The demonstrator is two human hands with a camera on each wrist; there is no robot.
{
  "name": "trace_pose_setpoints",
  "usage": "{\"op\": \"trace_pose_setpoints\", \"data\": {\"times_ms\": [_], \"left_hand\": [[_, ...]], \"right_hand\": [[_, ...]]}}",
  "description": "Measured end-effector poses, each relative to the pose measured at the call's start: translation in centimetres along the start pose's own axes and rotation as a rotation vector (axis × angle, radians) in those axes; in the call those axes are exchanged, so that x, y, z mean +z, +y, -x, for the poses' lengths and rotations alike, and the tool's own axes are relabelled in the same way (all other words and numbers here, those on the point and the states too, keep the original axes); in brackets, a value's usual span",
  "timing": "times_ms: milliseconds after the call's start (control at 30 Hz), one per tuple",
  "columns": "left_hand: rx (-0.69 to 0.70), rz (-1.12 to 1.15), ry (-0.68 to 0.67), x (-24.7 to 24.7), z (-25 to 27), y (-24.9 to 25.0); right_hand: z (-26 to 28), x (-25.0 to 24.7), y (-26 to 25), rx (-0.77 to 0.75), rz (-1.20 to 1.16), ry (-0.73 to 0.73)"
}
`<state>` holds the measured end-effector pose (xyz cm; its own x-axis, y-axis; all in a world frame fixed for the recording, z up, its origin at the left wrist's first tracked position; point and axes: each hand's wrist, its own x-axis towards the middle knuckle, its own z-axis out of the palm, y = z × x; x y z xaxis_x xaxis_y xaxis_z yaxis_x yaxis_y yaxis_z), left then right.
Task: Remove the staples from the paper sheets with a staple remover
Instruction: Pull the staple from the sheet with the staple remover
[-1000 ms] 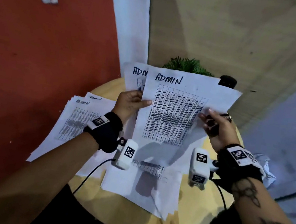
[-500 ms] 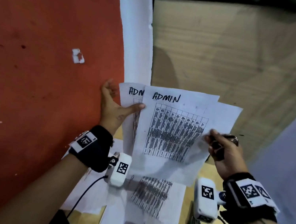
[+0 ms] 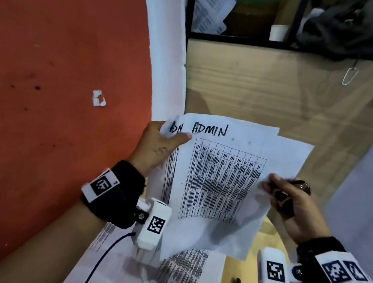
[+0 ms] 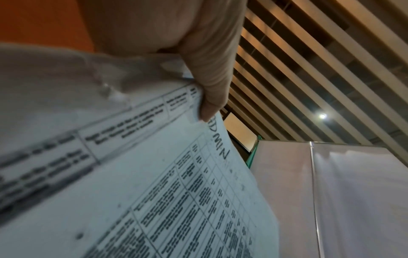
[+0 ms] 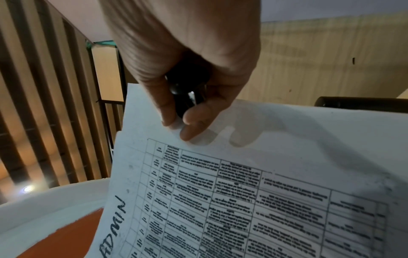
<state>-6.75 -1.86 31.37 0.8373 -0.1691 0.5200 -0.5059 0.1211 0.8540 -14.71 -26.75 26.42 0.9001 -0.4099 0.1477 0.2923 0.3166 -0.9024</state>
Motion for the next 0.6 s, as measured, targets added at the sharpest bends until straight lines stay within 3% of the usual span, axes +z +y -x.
{"op": "trace_pose_setpoints", "data": {"times_ms": [300,367,467,533,600], "left_hand": [[0.004,-0.005,0.010,0.0,0.6,0.8],[-0.004,-0.032,0.028,-0.1,0.6,0.9],[-0.021,-0.048,0.037,-0.2,0.6,1.1],[-0.026,-0.067,0.042,-0.2,0.7,1.4],[-0.023,-0.064,0.026,-0.2,1.0,1.7]], "right_hand": [[0.7,0.7,-0.8,-0.049,-0.005,0.073],[0.8,1.1,-0.9,-0.138,-0.063,0.184],[1.2,2.1,-2.0,-0.412,0.014,0.301],[1.8,3.3,-3.0,-0.553,0.100,0.245],[2.5,4.8,-3.6,-0.583,0.173,0.058]]}}
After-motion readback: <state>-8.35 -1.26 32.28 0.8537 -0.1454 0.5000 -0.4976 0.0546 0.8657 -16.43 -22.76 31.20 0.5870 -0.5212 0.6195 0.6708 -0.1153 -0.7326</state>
